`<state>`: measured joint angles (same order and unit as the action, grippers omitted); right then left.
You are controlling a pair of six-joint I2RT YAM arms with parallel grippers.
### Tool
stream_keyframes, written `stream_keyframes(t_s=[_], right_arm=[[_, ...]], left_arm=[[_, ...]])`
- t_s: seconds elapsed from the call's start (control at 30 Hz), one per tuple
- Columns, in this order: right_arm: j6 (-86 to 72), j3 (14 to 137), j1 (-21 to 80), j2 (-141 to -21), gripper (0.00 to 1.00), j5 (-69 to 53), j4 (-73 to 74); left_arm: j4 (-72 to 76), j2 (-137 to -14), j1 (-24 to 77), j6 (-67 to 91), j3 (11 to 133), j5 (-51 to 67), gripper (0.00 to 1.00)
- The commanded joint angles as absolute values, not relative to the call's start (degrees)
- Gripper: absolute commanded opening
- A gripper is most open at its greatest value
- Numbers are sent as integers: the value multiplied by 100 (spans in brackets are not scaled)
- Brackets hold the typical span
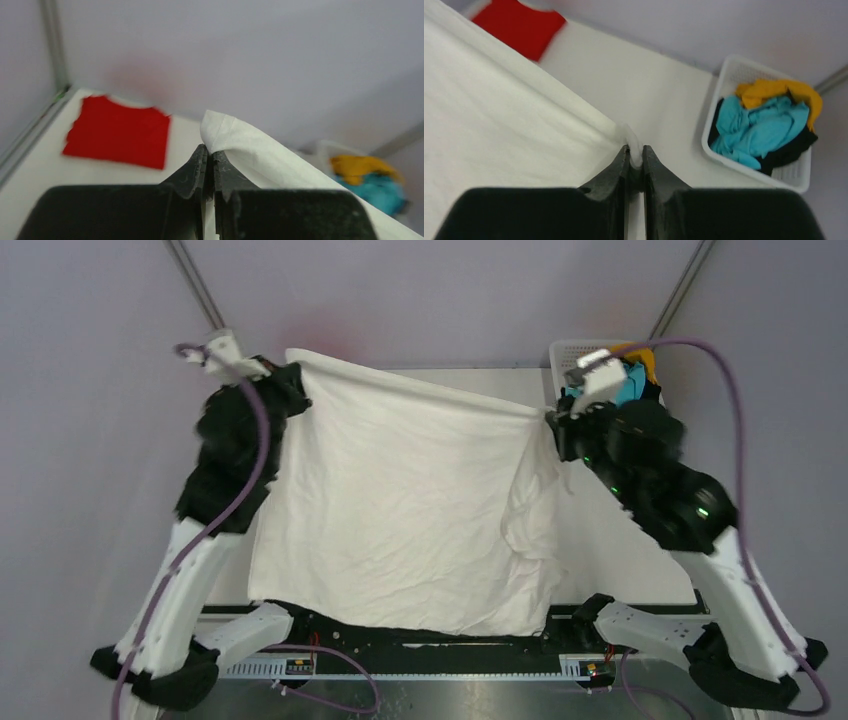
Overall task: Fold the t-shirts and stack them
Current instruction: Flatten out the tshirt
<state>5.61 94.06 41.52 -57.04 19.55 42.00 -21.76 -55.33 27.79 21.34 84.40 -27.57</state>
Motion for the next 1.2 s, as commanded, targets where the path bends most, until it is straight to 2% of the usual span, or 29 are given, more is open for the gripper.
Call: stream_keyframes(t_s=[0.0,0.07,0.1,0.13,0.17,0.2,0.23,0.27,0.3,0.37,0.47,0.63,0.73,0.83,0.9,1.0,1.17], right_arm=[[961,8139,3209,-6554,12,1483,2823],[1075,7857,2907,-7485,15,861,2109],[1103,7900,2814,-8008,18,720,1907],[1164,8066,2764,-8557,26,676,1781],[1157,8359,2730,-9149,39,672,1765],[1131,8712,2725,-9643,58,720,1880],[1026,9122,2725,-10089,84,845,2042],[897,9469,2725,-10384,98,954,2220],[791,9654,2725,-10554,99,1028,2317],[623,9553,2725,-10491,100,1093,2255],[158,8640,2733,-9889,99,1165,1995],[-1452,6975,2884,-8979,99,478,1754],[-2037,6415,3275,-8905,100,468,1599],[-2164,6468,3777,-9329,99,659,1576],[-2197,6777,3991,-9738,97,1063,1856],[-2403,7273,4079,-10340,85,1869,2364],[-2658,7414,4079,-10742,76,2820,2716]], left_arm=[[-1855,-6771,1793,2342,7500,-3504,0],[-1612,-7623,1386,2586,7342,-3109,3],[-1581,-8147,1250,2600,7432,-2822,14],[-1646,-8663,1144,2610,7602,-2528,28],[-1803,-9104,1068,2649,7876,-2255,54],[-2066,-9518,1026,2710,8174,-2121,83],[-2304,-9803,1013,2768,8449,-2102,96],[-2447,-9994,1011,2804,8639,-2094,99],[-2482,-10064,1011,2811,8697,-2062,99],[-2471,-9983,1011,2857,8580,-1992,99],[-2556,-9613,1010,3053,8183,-1737,99],[-1726,-8839,1140,3529,6703,-278,99],[-1423,-8586,1389,3753,5942,-115,99],[-1257,-8513,1524,3853,5441,-116,99],[-1170,-8532,1529,3884,5160,-135,99],[-1187,-8671,1520,3908,5035,-162,99],[-993,-9115,1362,3931,4914,265,99]])
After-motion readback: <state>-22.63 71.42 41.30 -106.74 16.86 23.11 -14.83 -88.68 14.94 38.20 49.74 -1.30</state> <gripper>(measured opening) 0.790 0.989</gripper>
